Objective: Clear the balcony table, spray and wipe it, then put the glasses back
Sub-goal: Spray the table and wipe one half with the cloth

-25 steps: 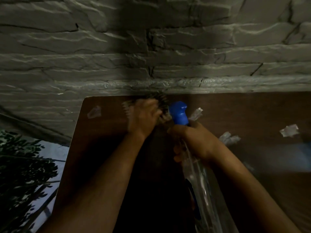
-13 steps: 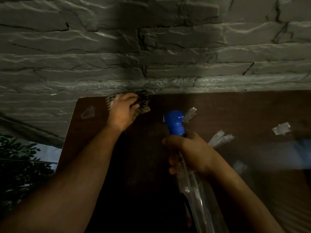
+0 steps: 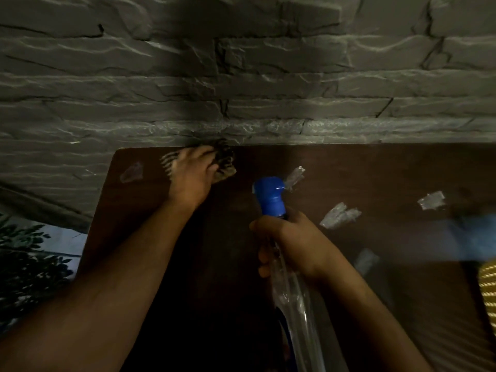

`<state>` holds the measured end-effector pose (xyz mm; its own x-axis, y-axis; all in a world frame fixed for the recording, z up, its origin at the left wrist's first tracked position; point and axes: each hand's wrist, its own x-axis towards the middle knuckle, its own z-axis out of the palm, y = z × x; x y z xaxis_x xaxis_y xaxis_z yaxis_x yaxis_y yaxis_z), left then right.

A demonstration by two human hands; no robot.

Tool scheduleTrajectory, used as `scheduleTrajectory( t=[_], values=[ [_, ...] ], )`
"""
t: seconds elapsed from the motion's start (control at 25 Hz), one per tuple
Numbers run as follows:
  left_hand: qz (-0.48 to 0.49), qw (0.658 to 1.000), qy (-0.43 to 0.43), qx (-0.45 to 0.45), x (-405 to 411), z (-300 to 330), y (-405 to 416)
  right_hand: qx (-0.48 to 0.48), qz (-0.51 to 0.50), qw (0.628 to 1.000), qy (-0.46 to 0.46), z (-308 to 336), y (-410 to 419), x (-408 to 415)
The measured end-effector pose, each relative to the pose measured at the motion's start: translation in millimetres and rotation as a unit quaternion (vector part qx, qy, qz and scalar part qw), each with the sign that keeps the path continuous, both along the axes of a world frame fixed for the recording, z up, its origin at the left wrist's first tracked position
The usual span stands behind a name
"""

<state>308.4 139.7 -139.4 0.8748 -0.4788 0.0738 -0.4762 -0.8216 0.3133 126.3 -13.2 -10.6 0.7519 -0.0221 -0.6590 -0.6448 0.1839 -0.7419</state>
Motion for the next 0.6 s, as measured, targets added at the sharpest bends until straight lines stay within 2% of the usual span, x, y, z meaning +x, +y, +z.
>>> scheduleTrajectory(
  t=[0.12,0.24,0.28,0.36,0.4,0.52,0.6],
  values=[
    [-0.131,0.991,0.022,0.03,-8,-1,-3,0.004,0.002,1.0,0.014,-5,-4,-4],
    [-0.005,1.0,0.014,0.012,12,5,4,0.0,0.001,1.0,0.02,-13,2,-9],
    [-0.032,0.999,0.021,0.021,6,4,4,-0.003,-0.001,1.0,0.022,-14,3,-11],
    [-0.156,0.986,0.03,0.048,-21,1,-3,-0.001,-0.006,1.0,0.024,-14,4,-13],
    [-0.162,0.985,0.03,0.041,-26,3,-4,0.0,-0.006,1.0,0.026,-12,5,-15],
    [-0.008,1.0,0.024,0.011,3,9,0,0.014,0.004,0.999,0.03,-5,12,-24],
    [-0.066,0.997,0.034,0.015,-4,3,-2,0.014,0.013,0.999,0.042,-4,15,-35]
  ],
)
